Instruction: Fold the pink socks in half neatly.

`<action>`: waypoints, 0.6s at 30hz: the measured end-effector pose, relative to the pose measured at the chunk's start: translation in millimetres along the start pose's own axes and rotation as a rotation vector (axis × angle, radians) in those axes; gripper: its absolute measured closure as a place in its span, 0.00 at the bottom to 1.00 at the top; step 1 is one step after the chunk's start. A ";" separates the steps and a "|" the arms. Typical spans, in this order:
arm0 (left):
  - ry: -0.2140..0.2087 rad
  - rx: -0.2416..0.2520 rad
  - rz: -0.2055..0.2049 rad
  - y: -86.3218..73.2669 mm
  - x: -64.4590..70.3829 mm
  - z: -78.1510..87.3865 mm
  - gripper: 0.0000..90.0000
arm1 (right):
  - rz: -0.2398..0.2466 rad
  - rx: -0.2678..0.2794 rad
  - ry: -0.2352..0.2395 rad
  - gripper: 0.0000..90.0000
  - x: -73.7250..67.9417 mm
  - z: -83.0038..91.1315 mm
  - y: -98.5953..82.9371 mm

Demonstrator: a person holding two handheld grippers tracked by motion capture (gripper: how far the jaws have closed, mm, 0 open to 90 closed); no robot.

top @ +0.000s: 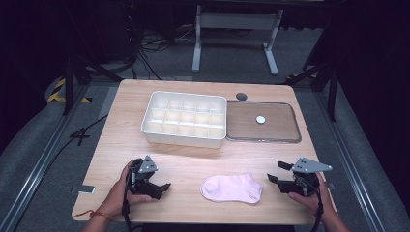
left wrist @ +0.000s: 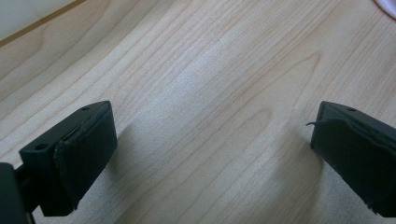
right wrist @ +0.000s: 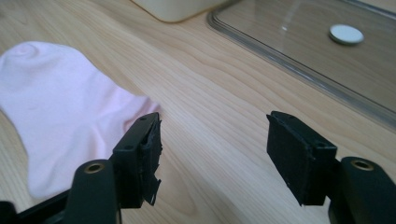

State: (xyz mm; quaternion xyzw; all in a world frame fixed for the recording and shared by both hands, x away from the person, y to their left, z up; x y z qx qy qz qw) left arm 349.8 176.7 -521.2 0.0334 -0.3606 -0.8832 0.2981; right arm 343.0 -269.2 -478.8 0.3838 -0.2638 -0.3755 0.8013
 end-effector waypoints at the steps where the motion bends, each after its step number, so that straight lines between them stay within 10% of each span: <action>1: 0.001 0.001 0.001 0.0 0.0 0.0 0.01 | 0.008 0.004 0.011 0.45 -4.0 -1.2 2.6; 9: 0.006 0.002 -0.009 0.4 -1.0 0.1 0.01 | 0.132 -0.002 0.167 0.70 -62.8 -17.0 22.2; 18: -0.001 0.002 -0.005 0.5 0.9 -0.7 0.01 | 0.180 -0.005 0.244 0.81 -95.2 -35.9 28.6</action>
Point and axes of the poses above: each handheld gripper's, and its own axes: z roughly backward along the jaws, y roughly out of its top, x roughly to its right, the point moved 5 cm from there along -z, roughly forward along the jaws, and after that the axes turned 11 degrees about -y, right-handed, at the moved point
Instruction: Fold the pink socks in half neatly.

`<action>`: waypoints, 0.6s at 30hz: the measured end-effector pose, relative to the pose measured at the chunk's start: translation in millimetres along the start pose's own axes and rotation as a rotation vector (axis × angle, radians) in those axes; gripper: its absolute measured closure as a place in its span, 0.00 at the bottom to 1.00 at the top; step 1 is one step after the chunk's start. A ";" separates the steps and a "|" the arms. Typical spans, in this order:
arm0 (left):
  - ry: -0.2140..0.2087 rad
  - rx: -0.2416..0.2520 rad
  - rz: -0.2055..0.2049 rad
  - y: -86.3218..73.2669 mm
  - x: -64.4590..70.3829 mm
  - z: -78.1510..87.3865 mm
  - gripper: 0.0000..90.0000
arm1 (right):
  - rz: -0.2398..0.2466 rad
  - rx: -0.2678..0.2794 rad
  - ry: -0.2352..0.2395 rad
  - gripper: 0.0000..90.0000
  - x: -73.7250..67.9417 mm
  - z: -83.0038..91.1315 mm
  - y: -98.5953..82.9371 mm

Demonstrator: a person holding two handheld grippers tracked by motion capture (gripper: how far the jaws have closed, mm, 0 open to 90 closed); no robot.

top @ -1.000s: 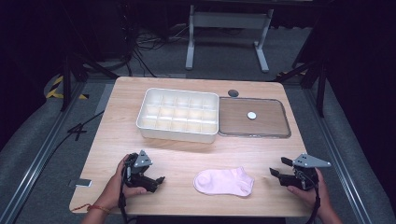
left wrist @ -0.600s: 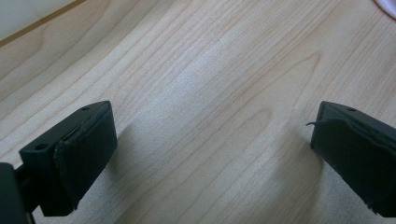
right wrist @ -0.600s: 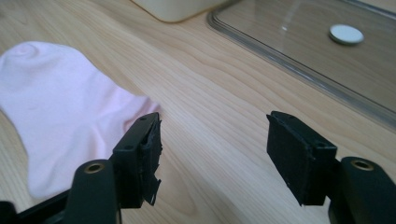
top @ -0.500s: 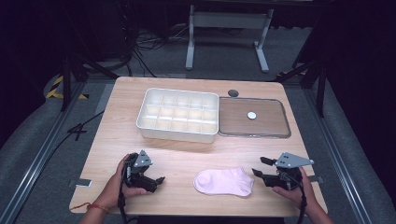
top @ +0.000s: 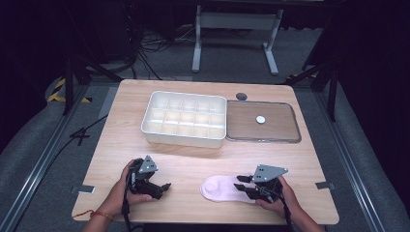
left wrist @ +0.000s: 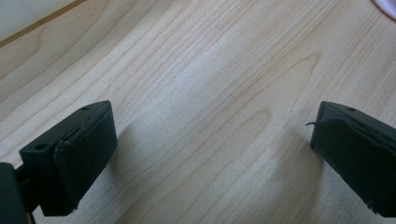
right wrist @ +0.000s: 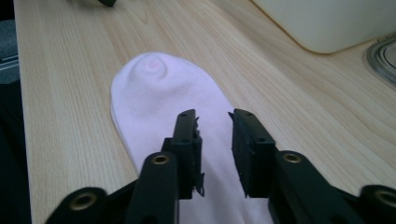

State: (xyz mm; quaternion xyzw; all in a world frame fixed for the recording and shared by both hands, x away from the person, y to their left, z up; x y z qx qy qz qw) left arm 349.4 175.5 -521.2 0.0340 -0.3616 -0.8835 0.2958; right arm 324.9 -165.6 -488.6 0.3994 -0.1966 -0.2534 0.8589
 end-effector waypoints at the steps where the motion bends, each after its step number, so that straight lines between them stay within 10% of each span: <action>1: -0.006 0.005 -0.001 0.1 0.8 -0.8 0.01 | -0.002 0.004 0.005 0.83 -1.2 -1.0 0.6; 13: -0.011 0.033 0.028 5.5 7.5 0.6 0.24 | 0.016 -0.074 0.046 0.91 -12.7 -19.5 -10.8; 18: -0.127 0.094 0.099 23.8 18.2 -10.1 0.36 | 0.014 -0.065 0.051 0.93 -15.1 -22.3 -10.0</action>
Point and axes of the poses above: each handheld gripper's, and its own axes: z roughly backward along the jaws, y roughly out of its top, x roughly to its right, the point moved 5 cm from there along -z, roughly forward along the jaws, and after that the axes turned 11 degrees about -y, right-handed, at the moved point
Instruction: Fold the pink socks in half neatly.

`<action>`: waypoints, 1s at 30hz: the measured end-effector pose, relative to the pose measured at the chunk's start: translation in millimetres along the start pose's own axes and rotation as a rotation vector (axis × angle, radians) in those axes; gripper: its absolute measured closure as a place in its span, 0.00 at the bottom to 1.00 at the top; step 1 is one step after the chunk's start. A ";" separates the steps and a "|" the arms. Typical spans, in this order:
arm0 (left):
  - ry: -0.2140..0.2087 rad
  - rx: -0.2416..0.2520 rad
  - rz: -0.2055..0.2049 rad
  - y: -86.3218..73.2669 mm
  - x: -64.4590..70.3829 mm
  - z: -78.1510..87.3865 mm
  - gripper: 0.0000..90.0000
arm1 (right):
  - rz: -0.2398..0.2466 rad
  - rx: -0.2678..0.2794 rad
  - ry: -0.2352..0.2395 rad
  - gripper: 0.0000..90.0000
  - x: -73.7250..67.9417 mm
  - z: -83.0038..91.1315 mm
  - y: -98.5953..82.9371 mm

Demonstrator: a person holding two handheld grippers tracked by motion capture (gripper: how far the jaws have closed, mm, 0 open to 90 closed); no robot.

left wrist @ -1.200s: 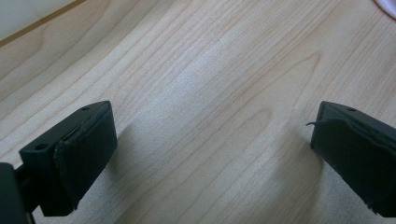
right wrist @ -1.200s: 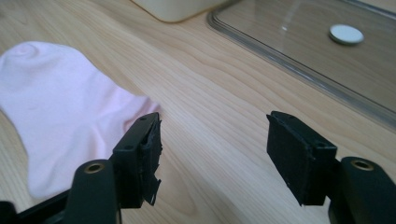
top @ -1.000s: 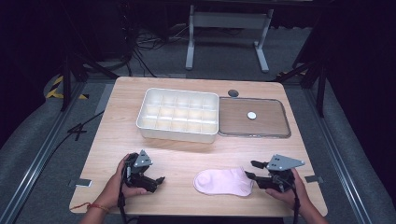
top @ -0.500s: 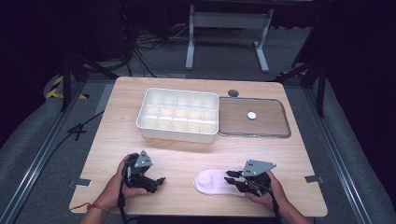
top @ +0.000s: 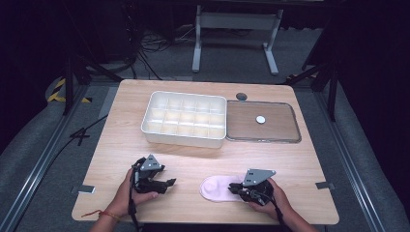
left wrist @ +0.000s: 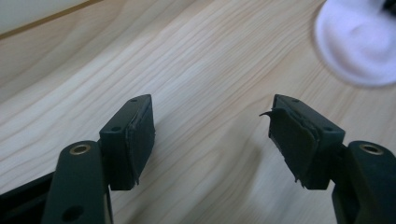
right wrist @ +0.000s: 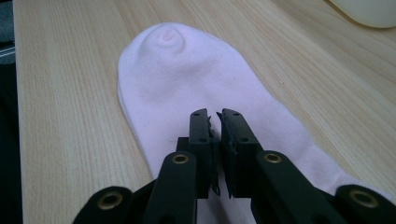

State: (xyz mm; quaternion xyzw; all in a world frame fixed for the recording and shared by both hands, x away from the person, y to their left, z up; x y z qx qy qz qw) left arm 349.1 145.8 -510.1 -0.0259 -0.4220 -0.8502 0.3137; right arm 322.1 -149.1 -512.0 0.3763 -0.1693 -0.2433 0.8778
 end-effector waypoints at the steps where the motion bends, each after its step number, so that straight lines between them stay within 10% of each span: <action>1: -0.020 0.014 -0.016 7.2 5.6 -5.6 0.36 | -0.001 0.000 -0.002 0.93 -0.6 -0.4 0.3; 6: -0.091 0.029 -0.043 32.6 32.7 -33.8 0.36 | 0.022 0.006 -0.016 0.94 -4.6 -3.2 3.2; 24: 0.019 -0.097 -0.167 36.5 56.4 -73.6 0.34 | 0.029 0.007 -0.007 0.94 -5.6 -6.5 6.0; 30: -0.043 -0.117 -0.189 38.4 63.3 -74.3 0.61 | 0.039 0.006 -0.013 0.94 -6.3 -6.5 6.1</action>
Point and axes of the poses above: each handheld gripper's, and its own axes: z roughly backward along the jaws, y roughly out of its top, x roughly to its right, the point moved 5 cm from there along -z, roughly forward along the jaws, and after that the axes turned 11 degrees about -y, right-handed, at the moved point
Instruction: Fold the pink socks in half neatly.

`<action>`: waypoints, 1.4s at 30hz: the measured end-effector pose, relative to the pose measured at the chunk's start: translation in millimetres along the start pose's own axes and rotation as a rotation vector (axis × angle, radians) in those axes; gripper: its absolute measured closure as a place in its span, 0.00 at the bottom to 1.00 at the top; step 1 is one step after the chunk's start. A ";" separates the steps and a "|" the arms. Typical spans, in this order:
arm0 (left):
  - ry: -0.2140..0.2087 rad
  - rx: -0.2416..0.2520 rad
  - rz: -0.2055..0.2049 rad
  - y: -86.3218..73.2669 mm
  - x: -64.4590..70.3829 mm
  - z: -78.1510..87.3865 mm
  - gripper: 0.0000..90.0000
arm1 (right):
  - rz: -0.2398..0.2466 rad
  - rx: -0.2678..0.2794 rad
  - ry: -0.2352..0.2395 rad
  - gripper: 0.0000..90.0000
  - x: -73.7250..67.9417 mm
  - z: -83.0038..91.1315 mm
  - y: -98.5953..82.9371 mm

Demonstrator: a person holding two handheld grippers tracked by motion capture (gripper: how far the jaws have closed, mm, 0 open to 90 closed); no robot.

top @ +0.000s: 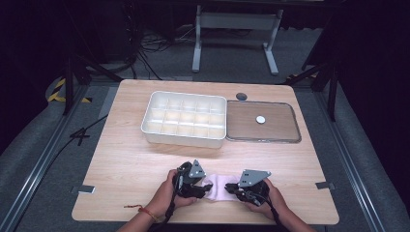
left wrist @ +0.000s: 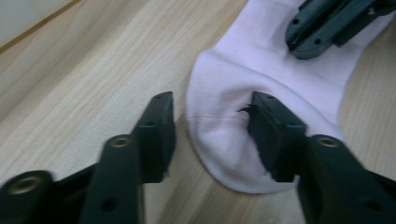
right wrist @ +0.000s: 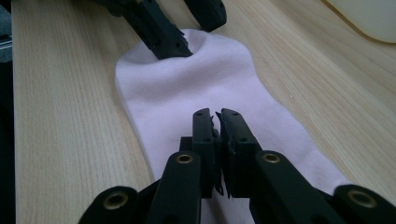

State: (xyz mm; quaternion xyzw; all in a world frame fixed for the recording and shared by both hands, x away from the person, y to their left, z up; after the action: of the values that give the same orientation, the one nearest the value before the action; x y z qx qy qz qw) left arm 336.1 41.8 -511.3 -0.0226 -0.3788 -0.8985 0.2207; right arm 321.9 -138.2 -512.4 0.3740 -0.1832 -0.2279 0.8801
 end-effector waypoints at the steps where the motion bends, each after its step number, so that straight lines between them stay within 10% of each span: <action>1: -0.009 0.001 0.002 -0.2 0.0 0.4 0.66 | 0.001 0.000 0.000 0.94 -0.1 0.0 0.0; 12: -0.122 0.052 0.070 -6.7 -5.0 6.1 0.92 | -0.004 0.002 0.002 0.94 0.1 -0.6 0.3; 42: -0.109 0.228 0.079 8.1 -8.4 34.2 0.94 | -0.004 0.007 0.023 0.95 -5.8 -29.5 27.1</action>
State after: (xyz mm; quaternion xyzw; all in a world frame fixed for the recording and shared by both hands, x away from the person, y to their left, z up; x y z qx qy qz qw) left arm 342.7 63.6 -483.2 -0.0612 -0.4886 -0.8378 0.2359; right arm 338.7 -101.5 -512.5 0.3798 -0.1731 -0.2248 0.8805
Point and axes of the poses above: each handheld gripper's, and its own axes: z roughly backward along the jaws, y roughly out of its top, x roughly to its right, the point moved 5 cm from there along -z, roughly forward along the jaws, and after that the axes turned 11 degrees about -y, right-handed, at the moved point
